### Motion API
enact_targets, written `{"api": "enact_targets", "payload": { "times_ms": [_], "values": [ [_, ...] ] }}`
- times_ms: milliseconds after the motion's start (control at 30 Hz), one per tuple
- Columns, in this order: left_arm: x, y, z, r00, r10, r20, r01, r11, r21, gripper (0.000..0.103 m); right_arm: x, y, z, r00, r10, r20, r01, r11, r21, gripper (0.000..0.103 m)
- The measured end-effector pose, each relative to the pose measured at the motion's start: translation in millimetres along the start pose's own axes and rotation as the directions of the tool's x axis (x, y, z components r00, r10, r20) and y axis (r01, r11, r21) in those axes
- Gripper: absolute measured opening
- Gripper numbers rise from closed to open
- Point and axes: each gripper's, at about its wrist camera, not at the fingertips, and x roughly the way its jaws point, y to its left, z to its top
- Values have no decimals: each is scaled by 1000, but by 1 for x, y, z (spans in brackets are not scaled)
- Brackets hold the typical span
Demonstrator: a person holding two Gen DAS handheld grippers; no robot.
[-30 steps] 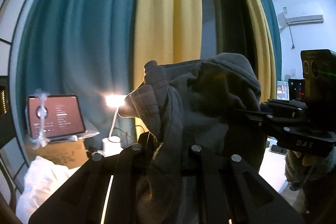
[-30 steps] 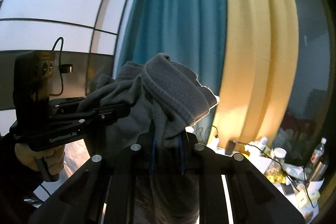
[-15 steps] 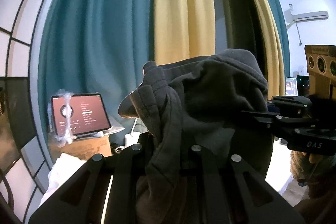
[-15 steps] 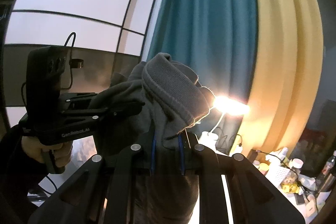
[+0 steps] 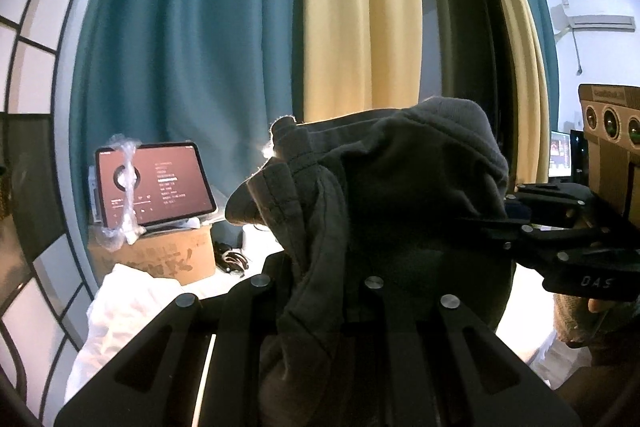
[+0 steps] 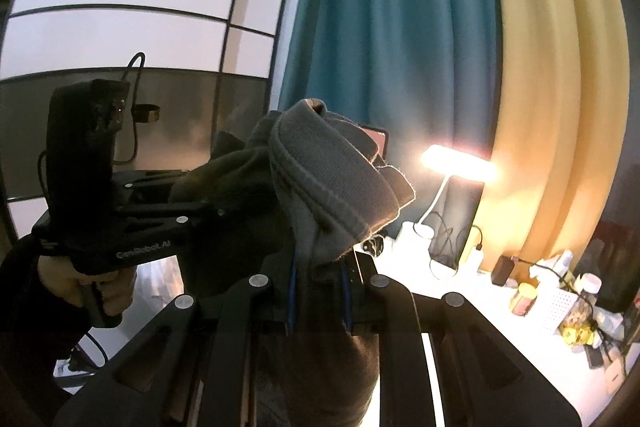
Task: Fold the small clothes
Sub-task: 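Lift the folded brown shirt up off the bedspread with both tools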
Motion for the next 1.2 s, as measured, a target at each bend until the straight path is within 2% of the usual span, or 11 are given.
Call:
{"api": "enact_targets", "payload": {
  "times_ms": [567,1200],
  "values": [
    [46,1,-7,994,-37,-100,37,999,-7,12,49,-45,-22,997,-11,-81,19,994,107,18],
    [114,18,-30,971,-68,-231,54,996,-67,12,114,-89,-56,980,31,-198,11,978,207,18]
  ]
}}
